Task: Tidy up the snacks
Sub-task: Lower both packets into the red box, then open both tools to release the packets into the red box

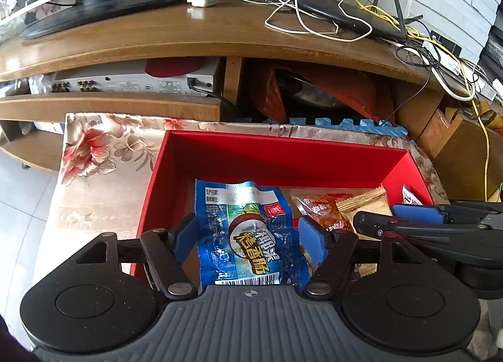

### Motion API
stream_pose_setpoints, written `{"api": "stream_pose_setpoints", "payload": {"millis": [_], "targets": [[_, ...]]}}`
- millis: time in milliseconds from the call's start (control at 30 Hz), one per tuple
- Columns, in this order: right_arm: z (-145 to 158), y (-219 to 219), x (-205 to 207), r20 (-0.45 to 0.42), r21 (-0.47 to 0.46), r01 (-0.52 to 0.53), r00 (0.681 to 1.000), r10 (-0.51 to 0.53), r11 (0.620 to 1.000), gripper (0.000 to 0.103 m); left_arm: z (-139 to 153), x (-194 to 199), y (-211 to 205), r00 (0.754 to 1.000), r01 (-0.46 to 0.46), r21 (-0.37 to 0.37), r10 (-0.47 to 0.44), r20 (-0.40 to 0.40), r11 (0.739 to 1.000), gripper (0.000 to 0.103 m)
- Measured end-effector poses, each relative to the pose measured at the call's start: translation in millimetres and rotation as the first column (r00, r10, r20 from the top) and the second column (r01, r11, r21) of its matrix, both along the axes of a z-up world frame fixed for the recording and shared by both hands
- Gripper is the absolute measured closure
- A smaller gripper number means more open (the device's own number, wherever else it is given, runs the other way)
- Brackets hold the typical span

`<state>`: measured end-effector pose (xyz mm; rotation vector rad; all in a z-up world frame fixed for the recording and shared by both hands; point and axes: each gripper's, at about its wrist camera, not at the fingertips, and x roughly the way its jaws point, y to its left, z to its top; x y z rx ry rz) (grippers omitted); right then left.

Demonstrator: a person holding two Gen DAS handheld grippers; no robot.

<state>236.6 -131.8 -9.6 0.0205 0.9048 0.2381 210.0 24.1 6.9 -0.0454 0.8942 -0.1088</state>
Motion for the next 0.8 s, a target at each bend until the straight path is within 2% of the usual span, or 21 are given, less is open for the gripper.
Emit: {"api": "stream_pose_setpoints", "payload": {"millis": [233,433,667,800], "targets": [[4,-2,-3,0.008,0.002,0.001,1.0,-0.001,1.0,0.059,4,-3,1,1.0,0.003,-0.003,-0.003,0.006,1.0,0.027],[13,-7,-8,0.03,0.015,0.014,0.999,-0.014,1.0,0.057,14,-8,2,0.999,-0.009,0.0,0.009,0.038,1.0,0.018],[16,-11,-13,0.032,0.019,0.028,0.999,-0.028,0.999,0.057,16,-16,-3,0.998,-0.001,0.046,-0.001,0.056,0.999,0.016],[20,-13,-20,0.035,0.027,0.031,0.999,-0.032,0.999,0.056,16,-21,0,0.999,-0.011,0.044,0.008,0.053,0.999,0.016]]}}
